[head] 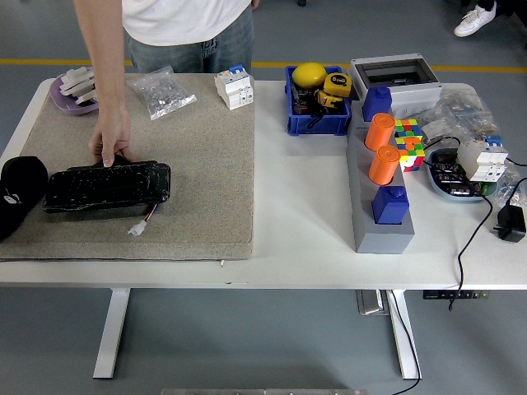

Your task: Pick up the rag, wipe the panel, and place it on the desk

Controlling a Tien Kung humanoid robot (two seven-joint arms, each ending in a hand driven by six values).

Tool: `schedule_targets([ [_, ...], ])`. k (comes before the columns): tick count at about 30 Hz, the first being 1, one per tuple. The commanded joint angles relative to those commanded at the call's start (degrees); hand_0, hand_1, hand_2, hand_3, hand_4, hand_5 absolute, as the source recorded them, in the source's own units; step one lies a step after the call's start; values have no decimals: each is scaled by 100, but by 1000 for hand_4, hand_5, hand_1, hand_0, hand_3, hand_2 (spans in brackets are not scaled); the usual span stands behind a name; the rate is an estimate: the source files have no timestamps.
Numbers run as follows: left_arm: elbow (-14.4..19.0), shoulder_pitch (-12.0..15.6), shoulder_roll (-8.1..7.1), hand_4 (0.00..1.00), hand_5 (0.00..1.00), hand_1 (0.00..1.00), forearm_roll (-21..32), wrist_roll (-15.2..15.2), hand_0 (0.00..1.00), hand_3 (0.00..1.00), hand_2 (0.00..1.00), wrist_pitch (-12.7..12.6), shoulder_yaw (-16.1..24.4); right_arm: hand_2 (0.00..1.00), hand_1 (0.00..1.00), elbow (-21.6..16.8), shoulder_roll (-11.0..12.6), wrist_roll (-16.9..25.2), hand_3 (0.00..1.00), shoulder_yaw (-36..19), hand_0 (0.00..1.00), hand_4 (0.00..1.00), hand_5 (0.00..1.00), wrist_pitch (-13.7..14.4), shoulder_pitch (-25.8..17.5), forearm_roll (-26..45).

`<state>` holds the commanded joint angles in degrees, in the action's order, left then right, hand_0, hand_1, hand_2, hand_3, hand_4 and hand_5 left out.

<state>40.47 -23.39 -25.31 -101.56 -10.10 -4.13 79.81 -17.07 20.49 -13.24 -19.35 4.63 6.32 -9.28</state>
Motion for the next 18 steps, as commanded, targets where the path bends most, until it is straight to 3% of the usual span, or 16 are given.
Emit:
schedule_targets([
  [3,37,20,14,570,122,343,-66,-15,278,538,555,-55,18,701,691,3,1,3,622,-16,666,954,473,2,-3,-4],
  [4,57,30,19,532,88,234,-96,-22,244,534,530,-64,33,701,691,4,2,5,622,-18,666,956,471,3,-3,-4],
  [9,370,176,55,532,88,234,-507,-162,244,534,530,-83,351,701,691,8,2,5,622,-7,666,956,471,0,-16,12],
  [12,897,407,53,522,60,200,-880,-365,233,543,526,-55,696,702,691,12,5,1,622,-5,666,956,471,-3,-30,15],
  [18,2043,867,53,526,57,200,-1168,-767,230,548,532,2,924,701,691,21,22,-7,623,32,666,958,471,-11,-42,52],
])
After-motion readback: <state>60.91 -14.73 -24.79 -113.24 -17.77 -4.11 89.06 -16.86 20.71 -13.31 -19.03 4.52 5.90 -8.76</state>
